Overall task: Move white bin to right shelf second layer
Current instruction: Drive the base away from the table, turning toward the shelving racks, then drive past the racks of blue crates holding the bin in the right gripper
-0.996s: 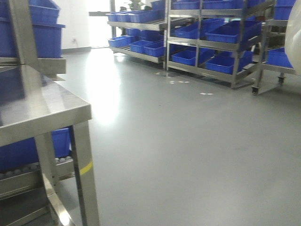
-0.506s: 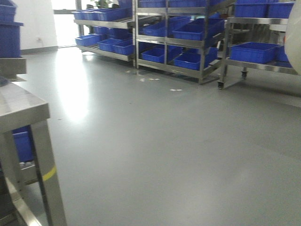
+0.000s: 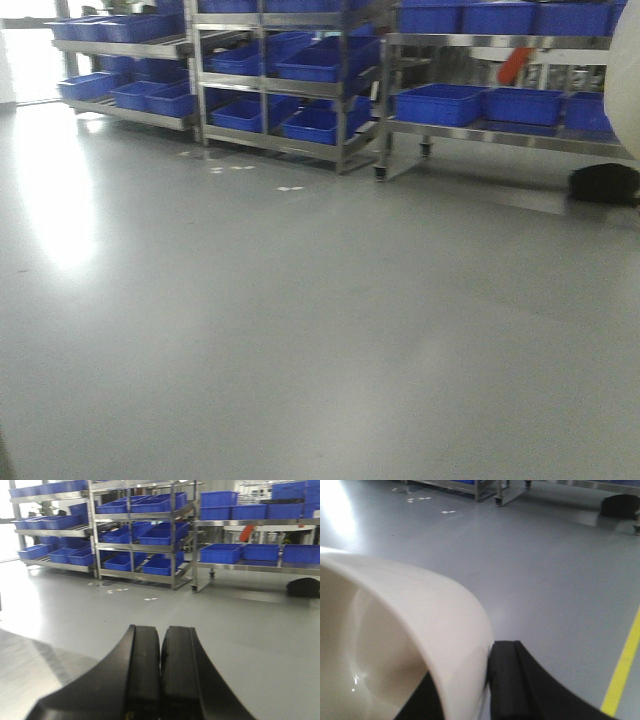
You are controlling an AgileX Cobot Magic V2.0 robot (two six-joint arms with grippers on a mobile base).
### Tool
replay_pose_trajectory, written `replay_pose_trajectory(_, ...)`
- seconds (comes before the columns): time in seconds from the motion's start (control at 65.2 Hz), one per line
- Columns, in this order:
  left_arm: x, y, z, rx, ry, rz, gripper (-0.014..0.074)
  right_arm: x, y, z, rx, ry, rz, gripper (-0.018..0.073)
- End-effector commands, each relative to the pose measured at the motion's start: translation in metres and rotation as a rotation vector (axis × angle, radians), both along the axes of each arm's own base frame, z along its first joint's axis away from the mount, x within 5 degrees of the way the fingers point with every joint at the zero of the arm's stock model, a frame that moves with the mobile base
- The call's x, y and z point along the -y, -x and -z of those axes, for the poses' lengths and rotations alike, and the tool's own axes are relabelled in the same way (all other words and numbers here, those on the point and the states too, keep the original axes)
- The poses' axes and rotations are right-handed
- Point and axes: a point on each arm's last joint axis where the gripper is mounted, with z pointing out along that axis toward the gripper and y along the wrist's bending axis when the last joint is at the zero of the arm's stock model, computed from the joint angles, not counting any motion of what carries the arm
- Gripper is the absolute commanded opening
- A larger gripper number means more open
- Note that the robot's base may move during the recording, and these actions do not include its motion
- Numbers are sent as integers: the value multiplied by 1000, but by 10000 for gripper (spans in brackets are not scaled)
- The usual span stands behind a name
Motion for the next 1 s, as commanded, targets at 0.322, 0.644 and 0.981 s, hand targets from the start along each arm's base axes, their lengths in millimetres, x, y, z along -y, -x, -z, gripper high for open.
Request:
replay_pose_trajectory(0.322, -1, 0, 3, 64, 23, -3, 85, 1, -1, -20, 140, 5, 13, 24)
replay_pose_trajectory(0.644, -1, 0, 3, 64, 23, -3, 85, 1, -1, -20, 140, 5, 13, 24)
replay_pose_trajectory(0.981, -1, 0, 3, 64, 23, -3, 85, 1, -1, -20, 140, 5, 13, 24)
